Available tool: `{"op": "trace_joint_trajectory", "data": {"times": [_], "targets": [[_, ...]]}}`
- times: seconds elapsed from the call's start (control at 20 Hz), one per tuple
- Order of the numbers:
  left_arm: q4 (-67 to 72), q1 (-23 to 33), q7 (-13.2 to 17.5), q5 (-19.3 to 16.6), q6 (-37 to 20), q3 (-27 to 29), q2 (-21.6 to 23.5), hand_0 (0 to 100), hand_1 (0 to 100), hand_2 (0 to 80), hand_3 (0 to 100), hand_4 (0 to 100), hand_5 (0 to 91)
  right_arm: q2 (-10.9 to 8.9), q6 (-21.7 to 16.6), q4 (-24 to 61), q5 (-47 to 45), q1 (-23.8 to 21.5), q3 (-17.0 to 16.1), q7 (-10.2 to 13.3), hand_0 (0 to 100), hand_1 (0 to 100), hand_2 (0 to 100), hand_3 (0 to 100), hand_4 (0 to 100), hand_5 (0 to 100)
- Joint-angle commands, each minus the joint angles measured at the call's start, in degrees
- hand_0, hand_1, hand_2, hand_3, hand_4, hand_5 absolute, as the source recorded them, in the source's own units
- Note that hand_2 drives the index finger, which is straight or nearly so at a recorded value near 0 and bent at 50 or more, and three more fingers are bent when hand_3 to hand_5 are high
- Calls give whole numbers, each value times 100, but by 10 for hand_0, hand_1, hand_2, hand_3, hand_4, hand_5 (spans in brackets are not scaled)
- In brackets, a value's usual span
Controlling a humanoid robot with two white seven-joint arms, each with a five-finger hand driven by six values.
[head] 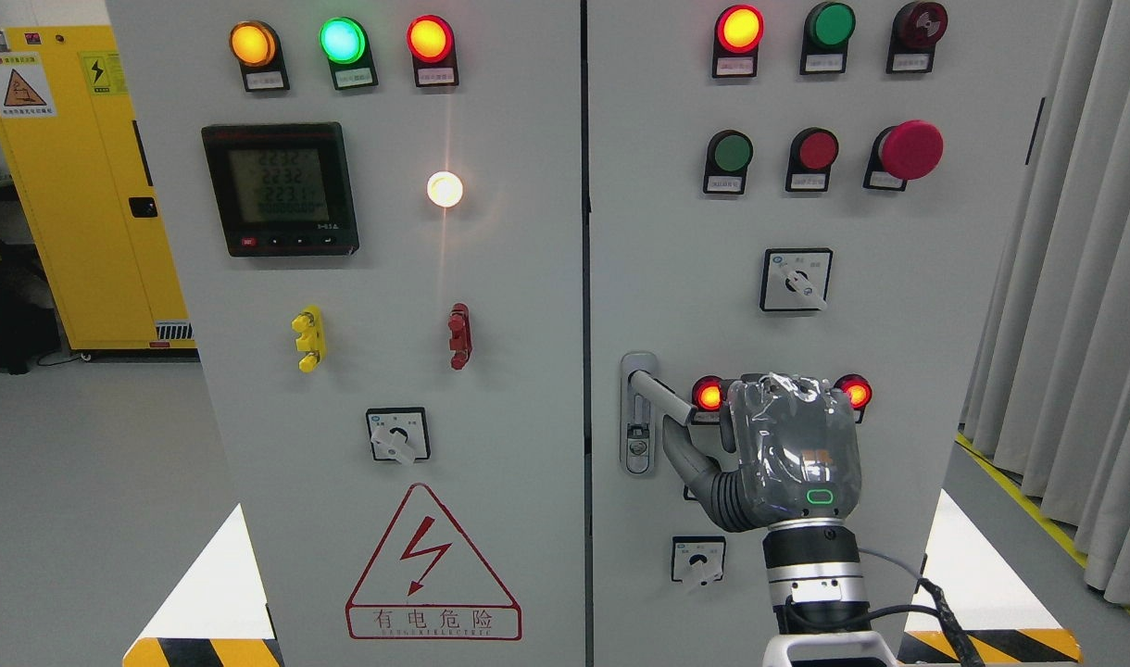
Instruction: Release door handle
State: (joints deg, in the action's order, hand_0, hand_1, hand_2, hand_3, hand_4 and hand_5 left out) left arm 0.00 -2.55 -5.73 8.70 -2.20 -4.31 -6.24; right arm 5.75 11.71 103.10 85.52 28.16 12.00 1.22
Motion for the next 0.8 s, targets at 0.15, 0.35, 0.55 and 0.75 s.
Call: {"op": "trace_joint_trajectory", "data": {"times": [0.15,0.35,0.55,0.75], "targets": [[-70,0,2,0,1,0,0,120,556,0,0,0,0,-30,6,8,0,32,-5,1,380,410,955,1000,1000,1000],[-70,0,2,0,1,0,0,120,556,0,0,0,0,-30,-2,-1,0,40,-5,1,378,410,955,1000,1000,1000],[-70,0,2,0,1,0,0,120,556,0,0,0,0,-74,7,-1,-9,40,-5,1,373,411,955,1000,1000,1000],[-70,0,2,0,1,0,0,120,556,0,0,0,0,-92,15,8,-9,40,-5,1,371,411,955,1000,1000,1000]]}}
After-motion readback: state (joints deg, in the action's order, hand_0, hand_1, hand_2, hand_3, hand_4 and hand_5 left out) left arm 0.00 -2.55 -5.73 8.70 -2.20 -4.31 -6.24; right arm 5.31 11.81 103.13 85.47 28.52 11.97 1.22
